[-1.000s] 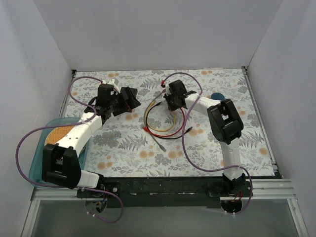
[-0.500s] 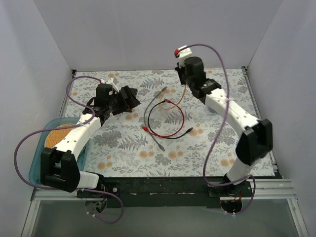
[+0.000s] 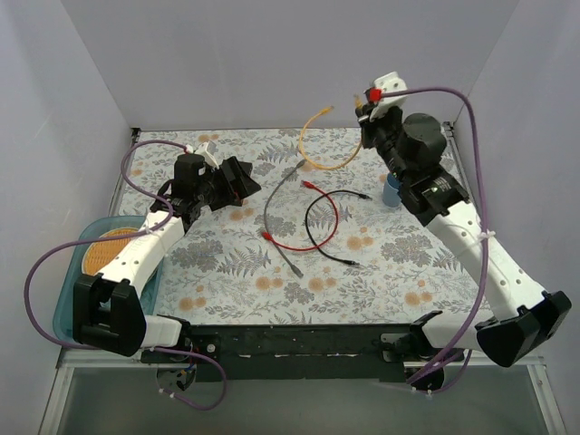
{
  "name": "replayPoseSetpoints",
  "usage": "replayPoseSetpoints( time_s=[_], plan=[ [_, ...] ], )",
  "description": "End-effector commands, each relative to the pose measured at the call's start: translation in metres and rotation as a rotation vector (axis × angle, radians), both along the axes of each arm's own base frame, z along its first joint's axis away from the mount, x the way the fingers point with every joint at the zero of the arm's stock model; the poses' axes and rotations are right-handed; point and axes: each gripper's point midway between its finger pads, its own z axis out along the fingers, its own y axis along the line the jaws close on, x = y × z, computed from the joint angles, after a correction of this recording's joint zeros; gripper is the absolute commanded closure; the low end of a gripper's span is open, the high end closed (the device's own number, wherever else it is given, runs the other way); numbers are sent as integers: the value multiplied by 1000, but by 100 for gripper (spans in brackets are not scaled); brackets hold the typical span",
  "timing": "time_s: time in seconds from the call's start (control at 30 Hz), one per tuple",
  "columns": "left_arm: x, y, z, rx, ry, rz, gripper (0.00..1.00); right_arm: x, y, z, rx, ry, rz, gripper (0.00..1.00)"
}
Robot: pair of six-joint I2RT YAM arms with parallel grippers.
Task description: Insert the plug into the switch port
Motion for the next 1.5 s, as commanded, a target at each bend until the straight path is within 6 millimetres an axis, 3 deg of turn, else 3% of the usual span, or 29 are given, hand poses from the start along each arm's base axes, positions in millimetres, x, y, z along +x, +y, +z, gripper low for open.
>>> replayPoseSetpoints(
  time_s=[0.0, 0.03, 0.17, 0.27, 0.37, 0.6, 0.93, 1.07, 1.3, 1.47],
  plan=[
    [-11, -14, 24, -96, -59, -69, 2, 3, 26, -104, -137, 203, 114, 99],
    [-11, -18, 29, -117, -80, -87, 2, 1, 29, -129, -156, 256, 133, 99],
    [-22, -36, 35, -220, -82, -186, 2, -21, 64, -193, -213, 394, 314, 99],
    [-30, -50, 44, -314, -100, -262, 9, -37, 83, -224, -233, 451, 396, 99],
    [-31, -59, 44, -340, -103, -288, 13, -47, 97, -237, -219, 483, 450, 99],
    [-36, -86, 48, -333, -109, -352, 18, -61, 120, -241, -169, 517, 568, 99],
    [-37, -108, 56, -323, -133, -376, 27, -75, 144, -245, -179, 545, 653, 99],
    [-36, -113, 58, -314, -143, -364, 36, -78, 148, -246, -189, 552, 652, 99],
    [-32, -121, 45, -253, -115, -360, 50, -79, 154, -244, -192, 546, 647, 99],
    [-28, -119, 39, -218, -114, -337, 54, -74, 150, -242, -198, 544, 611, 99]
  ],
)
